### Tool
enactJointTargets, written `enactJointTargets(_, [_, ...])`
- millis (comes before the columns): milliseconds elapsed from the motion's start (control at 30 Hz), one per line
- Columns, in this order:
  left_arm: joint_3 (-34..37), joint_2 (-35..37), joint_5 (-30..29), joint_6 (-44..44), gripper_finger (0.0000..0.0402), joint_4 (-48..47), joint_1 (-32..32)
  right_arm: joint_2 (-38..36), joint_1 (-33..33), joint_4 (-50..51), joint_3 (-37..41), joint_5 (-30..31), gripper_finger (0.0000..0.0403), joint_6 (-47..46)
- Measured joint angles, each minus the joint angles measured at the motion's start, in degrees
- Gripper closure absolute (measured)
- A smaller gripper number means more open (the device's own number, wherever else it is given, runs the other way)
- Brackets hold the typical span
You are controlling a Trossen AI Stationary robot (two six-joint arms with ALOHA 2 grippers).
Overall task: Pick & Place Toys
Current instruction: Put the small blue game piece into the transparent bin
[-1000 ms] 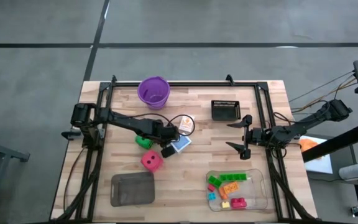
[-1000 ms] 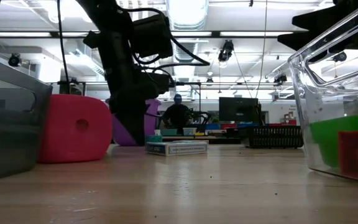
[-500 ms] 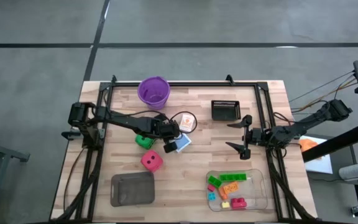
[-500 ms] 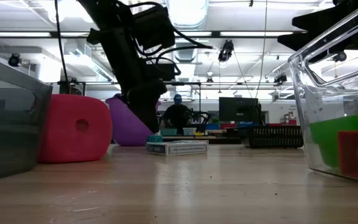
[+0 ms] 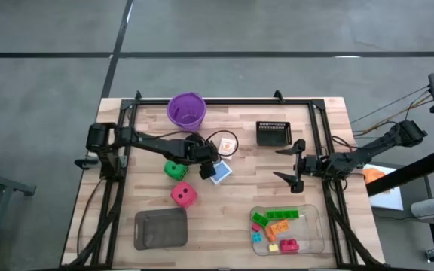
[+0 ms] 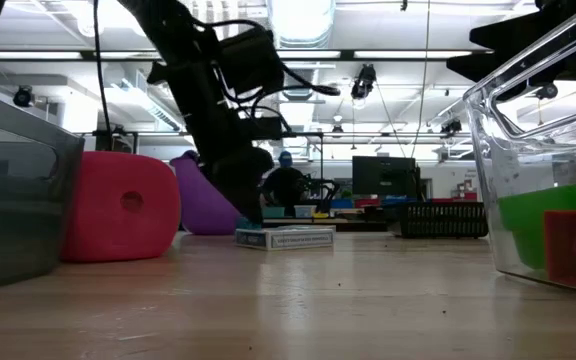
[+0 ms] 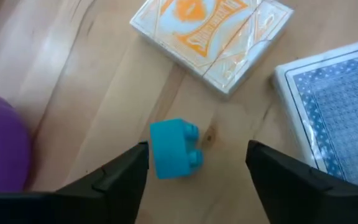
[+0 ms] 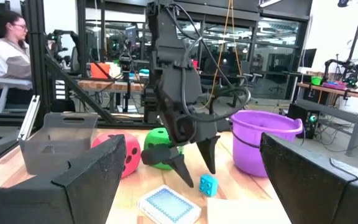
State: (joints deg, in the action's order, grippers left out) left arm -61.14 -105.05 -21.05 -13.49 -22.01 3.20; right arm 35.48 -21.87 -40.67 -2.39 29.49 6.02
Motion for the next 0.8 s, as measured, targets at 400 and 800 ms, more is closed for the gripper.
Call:
enactJointTargets(400, [0.11,-2.89,0.01,-1.76,0.0153,0.57,2.14,0.16,-0.01,0.16,0.00,0.01,0.0040,-0.02])
enactJointTargets(800, [0.11,-2.89,0.03,-1.93,0.0309,0.57,2.14,0.24,0.00,0.16,0.00,0.01,0.0040,-0.02])
